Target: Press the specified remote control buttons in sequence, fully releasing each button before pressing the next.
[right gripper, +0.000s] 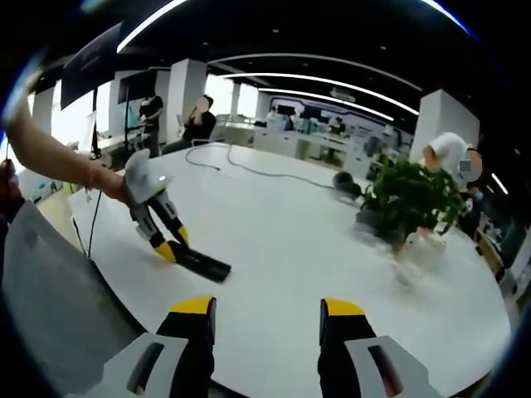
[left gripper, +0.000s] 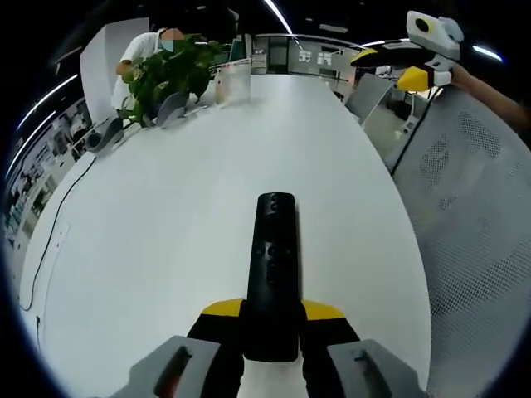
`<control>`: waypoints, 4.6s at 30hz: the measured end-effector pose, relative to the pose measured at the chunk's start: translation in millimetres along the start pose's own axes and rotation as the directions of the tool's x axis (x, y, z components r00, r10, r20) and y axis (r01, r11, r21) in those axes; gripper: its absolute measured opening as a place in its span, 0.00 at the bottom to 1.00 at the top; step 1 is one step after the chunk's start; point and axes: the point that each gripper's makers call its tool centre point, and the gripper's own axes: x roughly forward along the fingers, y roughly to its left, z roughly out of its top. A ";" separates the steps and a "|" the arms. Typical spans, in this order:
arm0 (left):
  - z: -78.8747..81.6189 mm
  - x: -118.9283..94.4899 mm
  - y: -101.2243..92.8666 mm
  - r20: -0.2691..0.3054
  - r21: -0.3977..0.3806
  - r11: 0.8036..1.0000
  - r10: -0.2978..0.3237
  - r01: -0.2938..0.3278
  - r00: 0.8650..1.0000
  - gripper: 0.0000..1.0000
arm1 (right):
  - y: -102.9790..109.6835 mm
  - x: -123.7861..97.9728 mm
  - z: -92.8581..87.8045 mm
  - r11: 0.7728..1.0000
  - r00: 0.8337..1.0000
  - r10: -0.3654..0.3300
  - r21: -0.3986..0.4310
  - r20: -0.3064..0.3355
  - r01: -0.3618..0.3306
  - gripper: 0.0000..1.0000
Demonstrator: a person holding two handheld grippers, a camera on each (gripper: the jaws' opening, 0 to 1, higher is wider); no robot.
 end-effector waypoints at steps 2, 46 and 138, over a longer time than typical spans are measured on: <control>-0.6 -0.6 -3.1 0.001 0.001 1.000 -0.002 0.002 1.000 0.24 | 0.3 0.2 -0.2 1.000 1.000 0.001 -0.003 -0.002 -0.001 0.47; -9.9 -7.2 -69.4 -0.012 -0.005 1.000 -0.002 0.001 1.000 0.25 | 31.5 7.8 -16.7 0.983 0.985 0.124 -0.120 -0.121 -0.138 0.44; -18.6 -11.4 -106.3 -0.122 0.122 0.988 -0.082 0.097 0.989 0.25 | 142.6 74.0 -81.7 0.681 0.700 0.453 -0.292 -0.553 -0.671 0.00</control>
